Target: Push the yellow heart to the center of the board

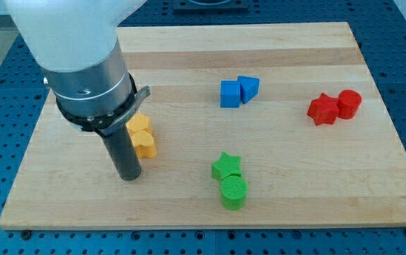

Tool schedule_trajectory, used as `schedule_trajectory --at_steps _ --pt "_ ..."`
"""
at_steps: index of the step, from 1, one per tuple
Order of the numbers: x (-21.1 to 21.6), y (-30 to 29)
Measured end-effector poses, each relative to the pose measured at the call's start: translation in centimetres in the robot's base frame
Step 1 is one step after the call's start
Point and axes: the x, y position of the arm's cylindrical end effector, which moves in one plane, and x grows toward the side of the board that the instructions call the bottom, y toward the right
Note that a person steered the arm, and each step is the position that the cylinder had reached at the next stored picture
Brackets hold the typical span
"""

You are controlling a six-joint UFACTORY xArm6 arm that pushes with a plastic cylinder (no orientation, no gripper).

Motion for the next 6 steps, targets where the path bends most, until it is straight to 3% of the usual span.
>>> schedule_trajectory --at_steps 5,6 --pt "-1.3 2.1" --pt "-1.0 -1.7"
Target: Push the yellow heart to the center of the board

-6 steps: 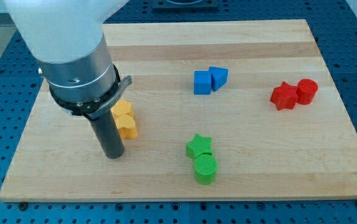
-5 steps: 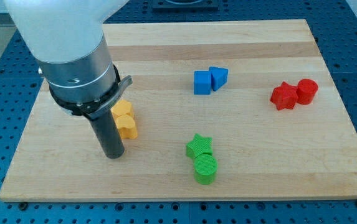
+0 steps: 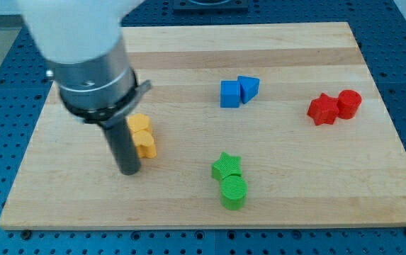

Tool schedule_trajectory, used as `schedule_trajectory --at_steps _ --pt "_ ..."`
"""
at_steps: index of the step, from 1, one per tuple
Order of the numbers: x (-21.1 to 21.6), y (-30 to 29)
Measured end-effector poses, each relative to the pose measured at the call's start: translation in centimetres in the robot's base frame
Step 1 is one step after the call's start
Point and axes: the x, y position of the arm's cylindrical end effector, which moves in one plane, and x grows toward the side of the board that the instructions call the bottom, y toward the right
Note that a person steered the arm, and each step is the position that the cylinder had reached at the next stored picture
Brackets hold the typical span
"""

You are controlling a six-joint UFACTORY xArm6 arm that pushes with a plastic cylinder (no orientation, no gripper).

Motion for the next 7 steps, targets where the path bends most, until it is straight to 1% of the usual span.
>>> schedule_trajectory --at_steps 1,2,3,4,5,6,7 --pt "-1.5 -1.6" --pt "-3.2 -0.5" --pt "-3.2 3.5" --pt "-3.1 3.2" --pt "-2.2 4.8" --pt "-3.1 10.1" --pt "-6.4 11.4"
